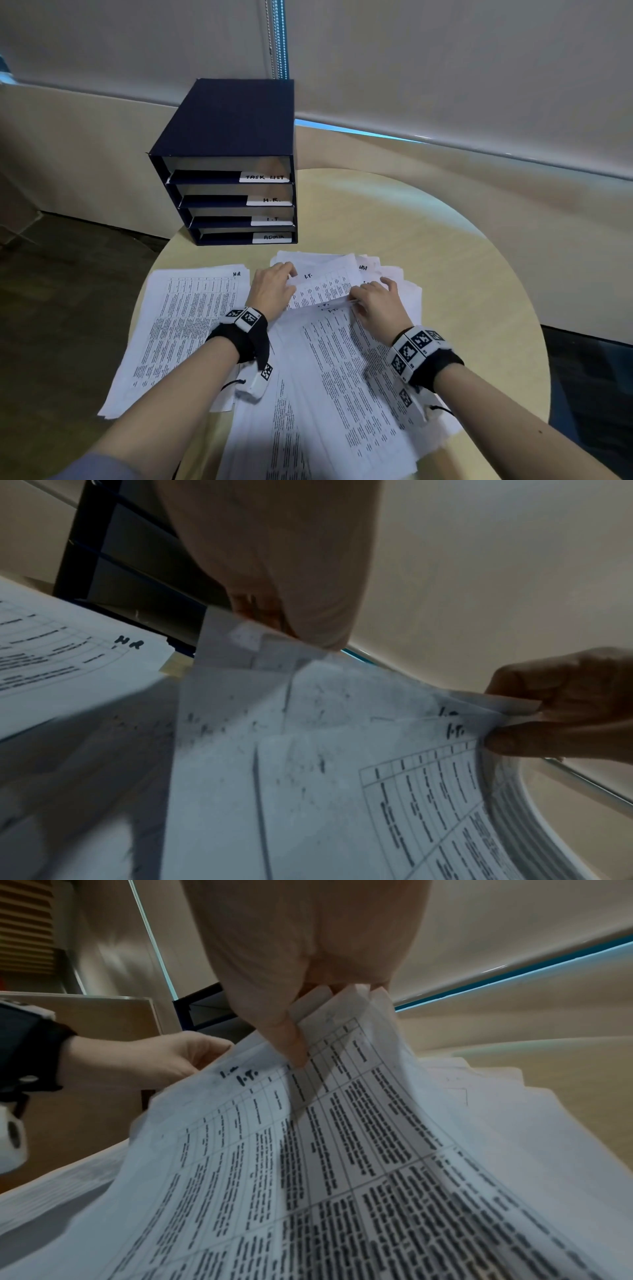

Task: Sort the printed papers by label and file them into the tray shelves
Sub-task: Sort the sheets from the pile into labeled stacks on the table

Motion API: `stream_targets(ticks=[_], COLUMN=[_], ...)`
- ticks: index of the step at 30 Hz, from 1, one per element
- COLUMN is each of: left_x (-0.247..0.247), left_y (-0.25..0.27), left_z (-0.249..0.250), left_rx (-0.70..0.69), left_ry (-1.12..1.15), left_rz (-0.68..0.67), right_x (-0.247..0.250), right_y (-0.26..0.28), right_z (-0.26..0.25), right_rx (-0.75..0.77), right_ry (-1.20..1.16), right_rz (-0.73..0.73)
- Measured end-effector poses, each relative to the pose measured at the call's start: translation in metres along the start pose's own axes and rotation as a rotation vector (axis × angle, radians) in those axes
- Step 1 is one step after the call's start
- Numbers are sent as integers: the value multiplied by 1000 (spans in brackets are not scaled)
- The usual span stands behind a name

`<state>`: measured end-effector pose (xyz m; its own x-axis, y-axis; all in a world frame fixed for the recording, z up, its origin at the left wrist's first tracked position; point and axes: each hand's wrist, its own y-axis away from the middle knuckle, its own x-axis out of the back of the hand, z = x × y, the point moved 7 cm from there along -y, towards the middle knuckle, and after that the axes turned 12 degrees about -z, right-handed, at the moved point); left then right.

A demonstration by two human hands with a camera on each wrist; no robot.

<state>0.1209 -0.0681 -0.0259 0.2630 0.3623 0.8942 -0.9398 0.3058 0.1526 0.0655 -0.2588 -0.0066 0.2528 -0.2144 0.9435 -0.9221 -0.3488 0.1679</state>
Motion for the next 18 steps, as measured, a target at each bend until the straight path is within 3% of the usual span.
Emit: stream_targets(ticks=[6,11,15,18], left_x=[3,8,-8,-4], left_y=[3,18,17,15], left_z=[9,29,17,13], left_rx=[-70,-306,-224,-110], left_ry=[36,29,114,247], left_rz=[21,-8,-227,-238], right_x=[4,11,8,5], right_y=[6,8,3,2], right_z=[5,1,-6,-7], right_rx=[-10,-14,18,17], right_ry=[-6,56,97,56], right_rz=[41,153,125,85])
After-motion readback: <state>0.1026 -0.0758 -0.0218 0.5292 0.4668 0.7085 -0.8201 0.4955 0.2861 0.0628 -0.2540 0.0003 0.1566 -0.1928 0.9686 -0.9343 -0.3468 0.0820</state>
